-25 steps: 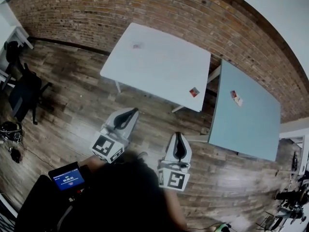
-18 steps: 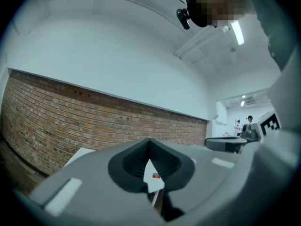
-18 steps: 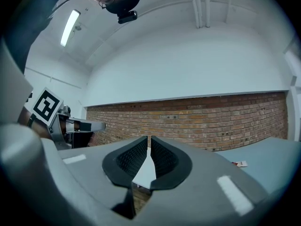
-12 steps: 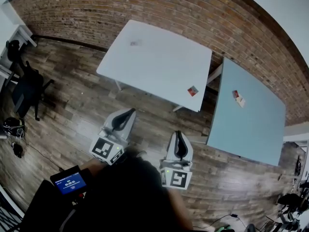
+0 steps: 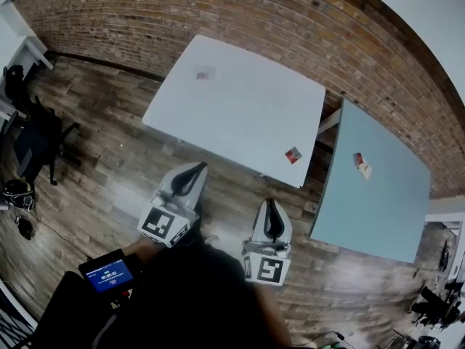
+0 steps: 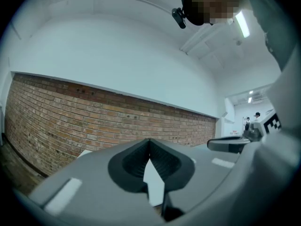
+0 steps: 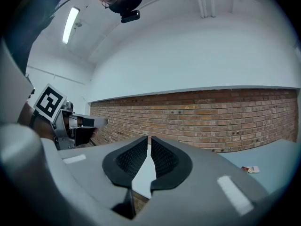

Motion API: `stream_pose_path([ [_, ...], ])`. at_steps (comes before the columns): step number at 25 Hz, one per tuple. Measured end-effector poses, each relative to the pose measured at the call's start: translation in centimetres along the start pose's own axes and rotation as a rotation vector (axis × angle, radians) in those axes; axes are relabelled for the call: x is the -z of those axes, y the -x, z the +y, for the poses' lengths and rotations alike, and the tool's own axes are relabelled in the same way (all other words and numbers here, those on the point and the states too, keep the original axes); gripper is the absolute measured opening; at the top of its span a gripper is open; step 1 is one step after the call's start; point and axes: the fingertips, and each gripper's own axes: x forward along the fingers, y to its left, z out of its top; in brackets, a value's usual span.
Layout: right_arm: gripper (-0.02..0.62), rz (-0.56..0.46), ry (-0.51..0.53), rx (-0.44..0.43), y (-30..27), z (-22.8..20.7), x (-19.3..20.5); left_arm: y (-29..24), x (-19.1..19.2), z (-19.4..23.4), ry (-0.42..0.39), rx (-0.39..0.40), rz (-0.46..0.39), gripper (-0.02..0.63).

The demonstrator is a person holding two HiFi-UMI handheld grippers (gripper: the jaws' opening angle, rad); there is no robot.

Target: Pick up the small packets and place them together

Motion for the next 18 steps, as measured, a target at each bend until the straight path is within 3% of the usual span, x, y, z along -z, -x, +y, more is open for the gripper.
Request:
stream_pose_path([
  [13, 0.018, 0.025, 0.004, 0.081, -14.3, 0.5, -2.0, -9.2, -0.5, 11.3, 0.036, 0.086, 0.024, 0.0],
  [18, 0.017, 0.027, 0.0, 0.106, -17.1, 1.0, -2.5, -11.4, -0.5, 12.7, 0.059, 0.141, 0.032, 0.0],
])
